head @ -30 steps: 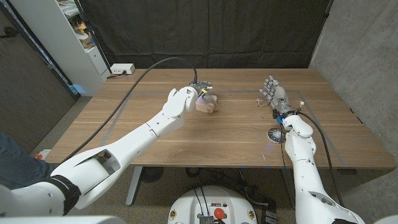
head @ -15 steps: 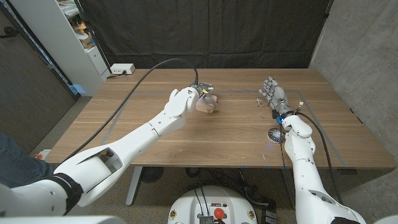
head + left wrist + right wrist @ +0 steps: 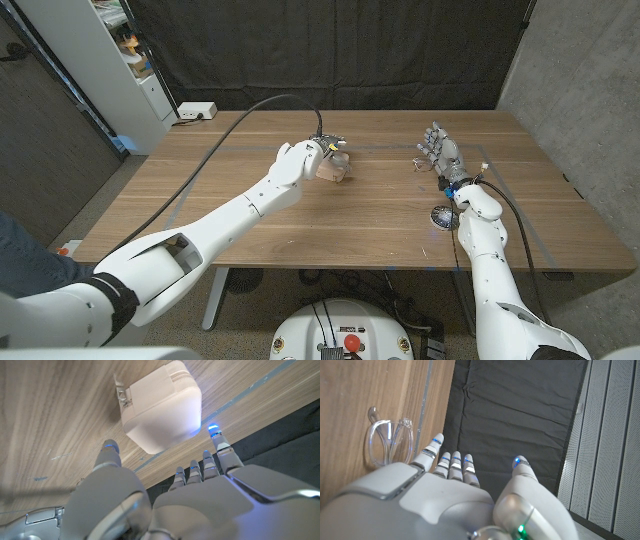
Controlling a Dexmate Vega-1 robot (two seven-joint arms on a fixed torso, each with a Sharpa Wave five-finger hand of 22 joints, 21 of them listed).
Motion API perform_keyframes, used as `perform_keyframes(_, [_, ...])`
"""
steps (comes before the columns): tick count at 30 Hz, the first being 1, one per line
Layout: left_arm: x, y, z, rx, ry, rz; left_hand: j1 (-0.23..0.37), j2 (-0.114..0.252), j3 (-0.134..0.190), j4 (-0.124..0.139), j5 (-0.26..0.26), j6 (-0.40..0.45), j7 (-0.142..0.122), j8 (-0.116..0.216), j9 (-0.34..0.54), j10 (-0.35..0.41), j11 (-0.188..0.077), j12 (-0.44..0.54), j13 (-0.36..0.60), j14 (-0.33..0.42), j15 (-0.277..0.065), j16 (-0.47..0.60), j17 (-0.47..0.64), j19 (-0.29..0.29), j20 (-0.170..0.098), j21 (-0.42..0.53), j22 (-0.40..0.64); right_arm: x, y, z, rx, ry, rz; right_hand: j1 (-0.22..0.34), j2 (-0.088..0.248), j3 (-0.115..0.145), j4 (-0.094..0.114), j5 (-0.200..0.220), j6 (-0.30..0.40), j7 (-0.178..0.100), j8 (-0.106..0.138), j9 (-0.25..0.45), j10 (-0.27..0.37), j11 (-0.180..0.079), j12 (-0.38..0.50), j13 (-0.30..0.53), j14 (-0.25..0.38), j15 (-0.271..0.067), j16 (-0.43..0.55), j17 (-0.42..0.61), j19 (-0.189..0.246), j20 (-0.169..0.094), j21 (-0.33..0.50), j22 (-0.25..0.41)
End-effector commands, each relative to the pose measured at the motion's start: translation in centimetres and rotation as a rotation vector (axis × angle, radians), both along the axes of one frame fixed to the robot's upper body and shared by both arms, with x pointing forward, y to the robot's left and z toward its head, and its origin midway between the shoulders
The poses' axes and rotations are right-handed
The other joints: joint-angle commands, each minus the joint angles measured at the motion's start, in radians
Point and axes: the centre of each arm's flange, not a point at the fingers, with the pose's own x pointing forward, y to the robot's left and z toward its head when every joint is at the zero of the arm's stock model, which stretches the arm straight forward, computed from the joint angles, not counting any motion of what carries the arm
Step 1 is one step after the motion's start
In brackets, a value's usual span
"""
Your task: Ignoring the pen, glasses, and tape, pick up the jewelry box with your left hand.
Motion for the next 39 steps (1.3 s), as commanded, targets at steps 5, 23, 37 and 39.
perform_keyframes(5, [0.1, 0.3, -0.5, -0.027, 0.023, 0.018, 0.008, 0.012, -0.002, 0.000, 0.004, 0.004, -0.001, 0.004, 0.003, 0.002, 0.002, 0.007, 0.007, 0.005, 0.006, 0.001, 0.004, 0.009, 0.001, -0.002, -0.001, 0.3, -0.1, 0.1, -0.007, 0.002, 0.004, -0.001, 0.006, 0.000, -0.003, 0.005, 0.006, -0.008, 0.000, 0.003, 0.002, -0.001, 0.002, 0.003, -0.001, 0.007, 0.002, 0.000, 0.002, 0.006, 0.002, 0.004])
perform_keyframes(23, [0.5, 0.1, -1.5, -0.021, 0.051, 0.022, 0.015, 0.022, 0.000, 0.001, 0.003, 0.007, -0.001, 0.004, 0.003, 0.004, 0.003, 0.010, 0.009, 0.007, 0.004, 0.001, 0.005, 0.012, 0.001, -0.008, -0.001, 0.5, -0.1, -0.4, -0.003, 0.014, 0.007, -0.001, 0.006, 0.000, -0.003, 0.005, 0.007, -0.009, 0.000, 0.003, 0.002, -0.002, 0.002, 0.003, -0.002, 0.009, 0.002, 0.000, 0.000, 0.010, 0.001, 0.005])
perform_keyframes(37, [1.2, -0.4, -2.3, -0.014, 0.075, 0.015, 0.021, 0.028, 0.001, 0.001, 0.002, 0.007, -0.003, 0.004, 0.002, 0.011, -0.003, 0.014, 0.012, 0.017, -0.002, 0.004, 0.005, 0.015, 0.001, -0.013, -0.001, 0.6, -0.2, -1.0, 0.002, 0.025, 0.002, -0.001, 0.006, -0.001, -0.004, 0.005, 0.007, -0.009, 0.000, 0.003, 0.002, -0.002, 0.002, 0.003, 0.000, 0.012, 0.002, 0.001, 0.000, 0.013, 0.001, 0.005])
perform_keyframes(39, [1.3, -0.5, -2.3, -0.013, 0.075, 0.017, 0.029, 0.034, 0.004, -0.001, 0.002, 0.008, -0.004, 0.004, 0.003, 0.014, -0.007, 0.016, 0.013, 0.027, -0.010, 0.008, 0.005, 0.019, 0.000, -0.014, -0.001, 0.6, -0.2, -1.0, 0.002, 0.026, 0.003, -0.002, 0.006, -0.001, -0.004, 0.005, 0.007, -0.009, 0.000, 0.003, 0.002, -0.002, 0.002, 0.003, 0.000, 0.012, 0.002, 0.001, 0.000, 0.013, 0.001, 0.005])
